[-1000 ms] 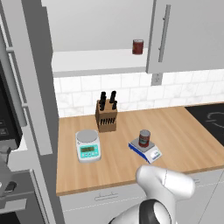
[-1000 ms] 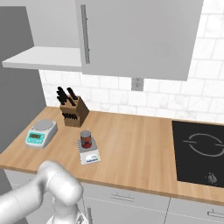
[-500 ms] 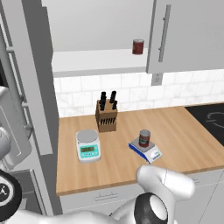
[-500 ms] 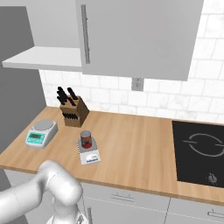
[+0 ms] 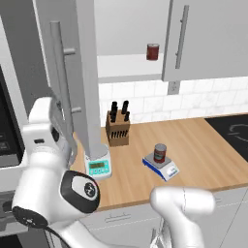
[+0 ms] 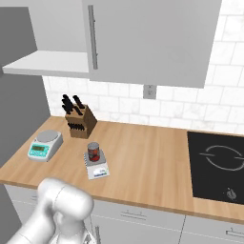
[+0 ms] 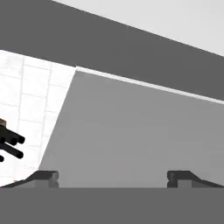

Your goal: Pick the canned food and place it on the digital scale for weighing, and close the cabinet.

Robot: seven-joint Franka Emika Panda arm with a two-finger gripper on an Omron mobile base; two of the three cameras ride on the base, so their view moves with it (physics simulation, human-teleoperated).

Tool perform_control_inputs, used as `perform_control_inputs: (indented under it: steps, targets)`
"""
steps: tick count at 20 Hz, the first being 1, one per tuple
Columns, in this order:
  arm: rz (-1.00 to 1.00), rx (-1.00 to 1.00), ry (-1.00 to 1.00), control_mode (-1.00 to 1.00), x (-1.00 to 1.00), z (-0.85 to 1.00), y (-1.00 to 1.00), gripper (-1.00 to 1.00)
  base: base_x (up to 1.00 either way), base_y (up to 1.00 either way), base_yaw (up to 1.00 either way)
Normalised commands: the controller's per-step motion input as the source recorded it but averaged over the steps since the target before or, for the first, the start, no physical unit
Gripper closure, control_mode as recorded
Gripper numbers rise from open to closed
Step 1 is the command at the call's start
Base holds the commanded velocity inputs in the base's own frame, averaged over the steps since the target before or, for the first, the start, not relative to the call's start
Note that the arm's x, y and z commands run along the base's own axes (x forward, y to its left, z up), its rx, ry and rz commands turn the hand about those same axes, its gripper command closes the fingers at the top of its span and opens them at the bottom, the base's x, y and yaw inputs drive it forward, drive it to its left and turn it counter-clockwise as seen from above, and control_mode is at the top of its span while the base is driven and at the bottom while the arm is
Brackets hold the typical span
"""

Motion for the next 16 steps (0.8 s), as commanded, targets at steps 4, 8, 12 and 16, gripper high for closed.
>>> perform_control_inputs:
  steps: [4,8,12,16]
  targets:
    - [-0.09,0.01,0.29,-1.0,1.0,0.0,-1.0,-1.0,0.0,0.0,0.0]
    - [-0.12,0.0,0.31,-1.0,1.0,0.0,-1.0,-1.0,0.0,0.0,0.0]
    - [-0.12,0.02,0.19,-1.0,1.0,0.1,-1.0,-1.0,0.0,0.0,0.0]
    - [-0.07,0.09,0.1,-1.0,0.7,0.53,-1.0,-1.0,0.0,0.0,0.0]
